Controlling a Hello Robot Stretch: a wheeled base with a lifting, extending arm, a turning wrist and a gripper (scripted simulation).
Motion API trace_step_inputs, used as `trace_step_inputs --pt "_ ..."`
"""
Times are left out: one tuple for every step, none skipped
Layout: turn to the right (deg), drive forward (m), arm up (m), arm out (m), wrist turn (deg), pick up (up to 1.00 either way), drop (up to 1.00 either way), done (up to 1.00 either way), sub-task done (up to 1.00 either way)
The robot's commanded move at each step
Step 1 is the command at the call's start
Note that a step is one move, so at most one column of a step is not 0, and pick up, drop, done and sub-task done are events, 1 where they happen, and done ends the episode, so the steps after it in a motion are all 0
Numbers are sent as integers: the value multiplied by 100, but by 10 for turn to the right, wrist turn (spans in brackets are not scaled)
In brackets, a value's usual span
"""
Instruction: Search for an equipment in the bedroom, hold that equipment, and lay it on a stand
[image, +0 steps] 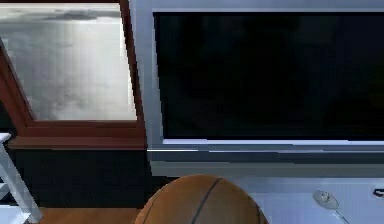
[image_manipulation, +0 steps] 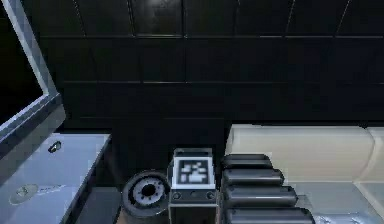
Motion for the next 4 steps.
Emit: trace_step_inputs --pt "-450 0 0 0 0 0 0 0 0" --pt "-30 0 0 0 0 0 0 0 0" --pt "0 0 0 48 0 0 0 0 0" --pt "0 0 0 0 450 0 0 0 0"
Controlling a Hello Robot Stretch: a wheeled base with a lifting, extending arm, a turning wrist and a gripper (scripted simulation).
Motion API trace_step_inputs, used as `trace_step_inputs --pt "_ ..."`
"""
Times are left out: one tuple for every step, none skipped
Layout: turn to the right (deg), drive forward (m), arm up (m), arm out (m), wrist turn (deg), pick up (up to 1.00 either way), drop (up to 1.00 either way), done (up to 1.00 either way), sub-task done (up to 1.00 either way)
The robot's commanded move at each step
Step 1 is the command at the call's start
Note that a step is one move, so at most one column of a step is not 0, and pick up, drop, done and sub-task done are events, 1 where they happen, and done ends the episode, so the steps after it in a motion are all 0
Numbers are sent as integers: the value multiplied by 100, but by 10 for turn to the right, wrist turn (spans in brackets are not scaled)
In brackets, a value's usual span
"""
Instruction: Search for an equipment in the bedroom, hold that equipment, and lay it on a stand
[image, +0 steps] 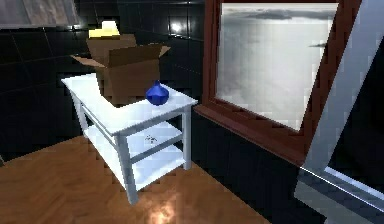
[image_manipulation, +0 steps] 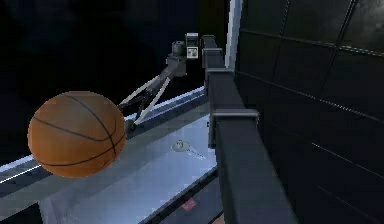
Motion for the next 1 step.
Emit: trace_step_inputs --pt "0 0 0 0 450 0 0 0 0"
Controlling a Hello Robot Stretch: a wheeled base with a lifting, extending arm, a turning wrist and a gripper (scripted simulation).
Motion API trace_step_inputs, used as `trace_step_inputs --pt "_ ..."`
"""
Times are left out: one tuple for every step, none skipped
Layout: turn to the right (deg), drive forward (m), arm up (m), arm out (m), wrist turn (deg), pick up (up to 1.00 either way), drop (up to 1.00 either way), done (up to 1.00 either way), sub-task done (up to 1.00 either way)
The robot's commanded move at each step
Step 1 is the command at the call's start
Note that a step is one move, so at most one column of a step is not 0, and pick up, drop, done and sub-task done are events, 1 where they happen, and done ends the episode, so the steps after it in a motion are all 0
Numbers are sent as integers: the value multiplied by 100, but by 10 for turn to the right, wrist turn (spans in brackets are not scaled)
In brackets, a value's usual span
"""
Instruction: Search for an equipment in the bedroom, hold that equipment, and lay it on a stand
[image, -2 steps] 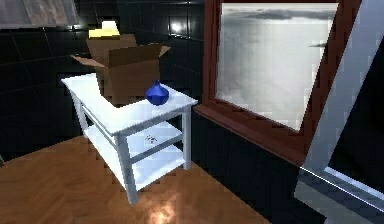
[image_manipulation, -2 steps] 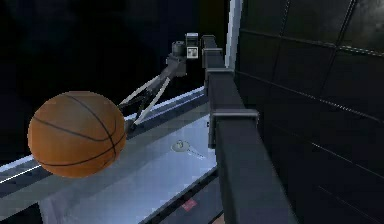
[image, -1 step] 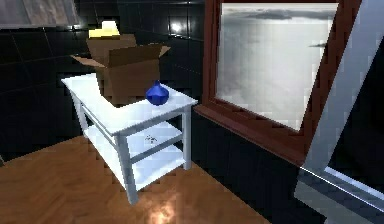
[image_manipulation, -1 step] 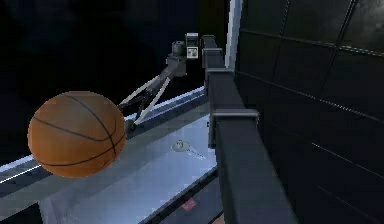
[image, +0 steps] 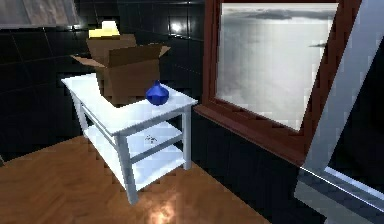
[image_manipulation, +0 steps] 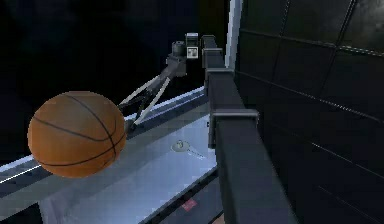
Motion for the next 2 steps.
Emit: trace_step_inputs --pt "0 0 0 0 0 0 100 0 0" --pt "0 0 0 -10 0 0 0 0 0"
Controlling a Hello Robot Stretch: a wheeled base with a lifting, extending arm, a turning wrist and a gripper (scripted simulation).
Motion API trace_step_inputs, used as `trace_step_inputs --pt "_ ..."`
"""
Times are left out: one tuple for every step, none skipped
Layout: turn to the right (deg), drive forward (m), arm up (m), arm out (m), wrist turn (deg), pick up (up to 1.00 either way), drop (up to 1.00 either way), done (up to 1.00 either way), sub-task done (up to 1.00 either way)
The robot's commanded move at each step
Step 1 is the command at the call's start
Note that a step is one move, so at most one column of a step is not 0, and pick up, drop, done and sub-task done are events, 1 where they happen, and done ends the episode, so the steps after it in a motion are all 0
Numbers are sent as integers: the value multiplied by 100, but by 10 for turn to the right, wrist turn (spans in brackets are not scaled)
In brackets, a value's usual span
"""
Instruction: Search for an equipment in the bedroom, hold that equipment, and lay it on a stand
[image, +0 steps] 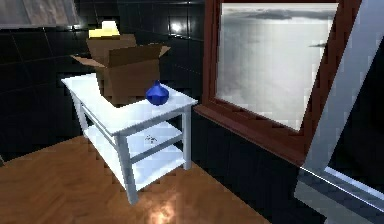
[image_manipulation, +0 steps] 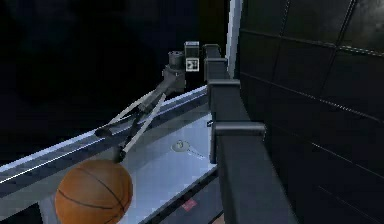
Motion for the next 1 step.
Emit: trace_step_inputs --pt "0 0 0 0 0 0 0 100 0"
